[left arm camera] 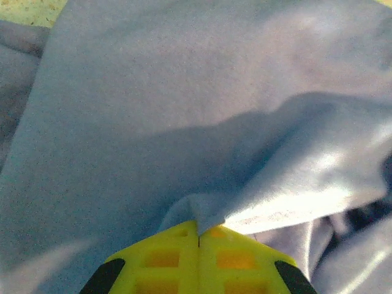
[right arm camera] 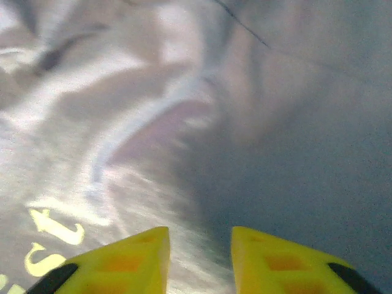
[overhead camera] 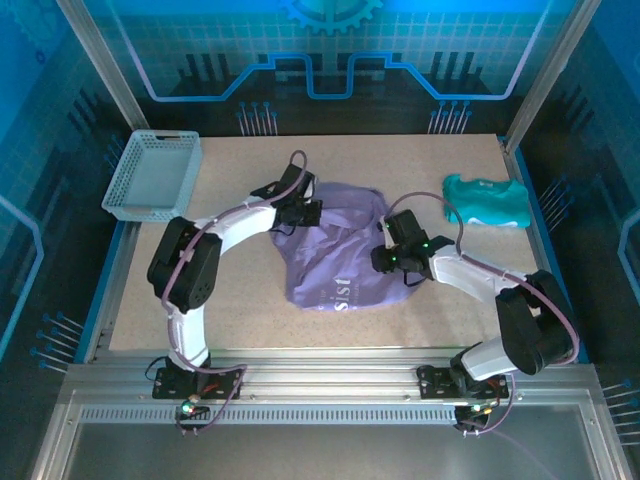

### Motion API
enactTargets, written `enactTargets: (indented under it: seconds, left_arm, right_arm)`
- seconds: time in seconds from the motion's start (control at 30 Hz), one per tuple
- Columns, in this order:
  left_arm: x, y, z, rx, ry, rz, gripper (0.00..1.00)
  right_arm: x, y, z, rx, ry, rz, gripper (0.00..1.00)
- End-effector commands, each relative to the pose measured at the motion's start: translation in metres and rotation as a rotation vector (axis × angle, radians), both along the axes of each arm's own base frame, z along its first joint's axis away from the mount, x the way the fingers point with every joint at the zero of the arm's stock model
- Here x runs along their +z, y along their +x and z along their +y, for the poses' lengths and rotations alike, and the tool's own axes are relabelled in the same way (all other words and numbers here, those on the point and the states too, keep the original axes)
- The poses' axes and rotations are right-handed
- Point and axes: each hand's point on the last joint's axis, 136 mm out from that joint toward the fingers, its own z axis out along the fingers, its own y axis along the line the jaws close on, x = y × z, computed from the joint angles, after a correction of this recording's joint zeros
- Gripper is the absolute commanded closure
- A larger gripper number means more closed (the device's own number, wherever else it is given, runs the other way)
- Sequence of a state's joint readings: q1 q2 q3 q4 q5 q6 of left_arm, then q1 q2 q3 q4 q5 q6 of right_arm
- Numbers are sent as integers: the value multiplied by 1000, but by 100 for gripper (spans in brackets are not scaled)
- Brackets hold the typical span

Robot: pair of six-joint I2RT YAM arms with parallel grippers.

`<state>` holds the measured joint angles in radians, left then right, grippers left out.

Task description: Fold the inside-out t-shirt

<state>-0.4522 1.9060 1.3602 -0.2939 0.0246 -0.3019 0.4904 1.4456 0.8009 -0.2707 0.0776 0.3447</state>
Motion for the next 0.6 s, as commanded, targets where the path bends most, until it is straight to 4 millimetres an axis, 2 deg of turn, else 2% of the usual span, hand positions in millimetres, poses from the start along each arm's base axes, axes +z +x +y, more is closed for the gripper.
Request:
enactTargets:
  seconds: [0.0,0.07,0.2,0.37,0.57]
  left_arm:
    - [70,-15,-9,-39,-198,-85,100]
    - [92,-25,-6,-44,-244,-123,100]
    - [110,-37,-4,-56,-278,-148,100]
    - [114,-42,-4,-63,-288,-151,100]
    - [114,-43,-5,-72,-290,-149,100]
  right_arm:
    - [33,20,30,58,50,-130,55]
    - [40,31,35,55,53,-176,47]
    - [52,53,51,51,89,-215,39]
    - [52,71,52,13,58,-243,34]
    - [40,88,63,53,23,-247,31]
